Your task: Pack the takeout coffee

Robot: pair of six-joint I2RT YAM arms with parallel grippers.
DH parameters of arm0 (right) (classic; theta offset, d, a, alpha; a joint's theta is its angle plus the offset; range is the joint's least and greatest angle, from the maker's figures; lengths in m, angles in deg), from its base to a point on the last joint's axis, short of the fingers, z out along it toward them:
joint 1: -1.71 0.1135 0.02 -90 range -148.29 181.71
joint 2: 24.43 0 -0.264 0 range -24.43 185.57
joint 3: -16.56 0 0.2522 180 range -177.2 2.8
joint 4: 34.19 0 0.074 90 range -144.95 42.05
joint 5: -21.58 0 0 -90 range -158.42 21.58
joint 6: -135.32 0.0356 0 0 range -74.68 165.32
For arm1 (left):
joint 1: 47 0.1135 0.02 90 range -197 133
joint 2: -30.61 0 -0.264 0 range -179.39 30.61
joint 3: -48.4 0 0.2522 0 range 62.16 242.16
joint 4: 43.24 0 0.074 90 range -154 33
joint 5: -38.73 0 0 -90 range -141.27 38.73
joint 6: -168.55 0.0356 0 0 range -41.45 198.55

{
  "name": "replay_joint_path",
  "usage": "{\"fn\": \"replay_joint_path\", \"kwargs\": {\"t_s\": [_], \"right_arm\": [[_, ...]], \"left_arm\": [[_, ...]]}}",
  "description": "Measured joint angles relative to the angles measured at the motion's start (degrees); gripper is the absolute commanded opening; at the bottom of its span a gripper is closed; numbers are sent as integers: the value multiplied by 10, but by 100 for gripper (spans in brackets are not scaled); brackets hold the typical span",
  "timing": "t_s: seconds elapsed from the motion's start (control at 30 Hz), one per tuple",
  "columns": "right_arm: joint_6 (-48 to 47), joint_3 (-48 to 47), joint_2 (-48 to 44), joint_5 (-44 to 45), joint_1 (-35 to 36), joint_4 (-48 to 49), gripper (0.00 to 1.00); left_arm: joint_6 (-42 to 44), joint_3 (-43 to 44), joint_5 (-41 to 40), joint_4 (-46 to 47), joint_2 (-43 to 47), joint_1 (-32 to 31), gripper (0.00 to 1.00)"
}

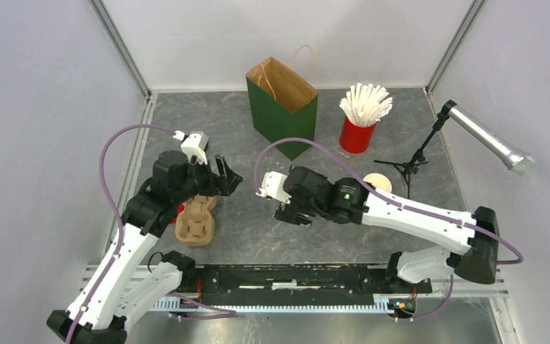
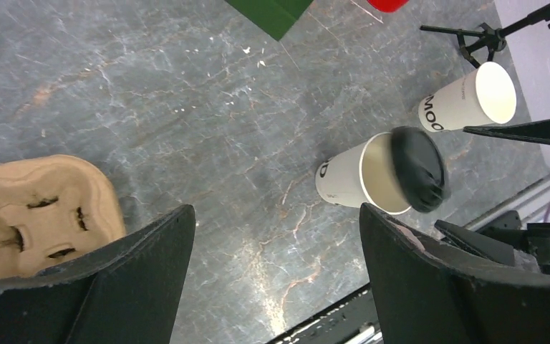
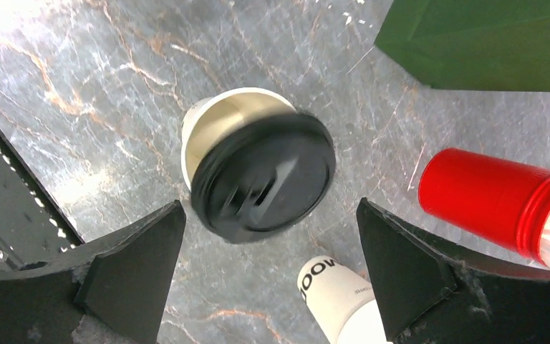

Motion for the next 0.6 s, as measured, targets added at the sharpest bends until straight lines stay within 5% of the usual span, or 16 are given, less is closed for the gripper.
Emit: {"fn": "replay_joint_path", "kwargs": {"t_s": [0.3, 0.6], "right_arm": [[-5, -60, 88, -11, -18, -77, 96], [1, -61, 81, -22, -38, -79, 93]], "left_arm": [[25, -24, -47, 0, 63, 0, 89], [32, -30, -25, 4, 33, 0, 80]]}}
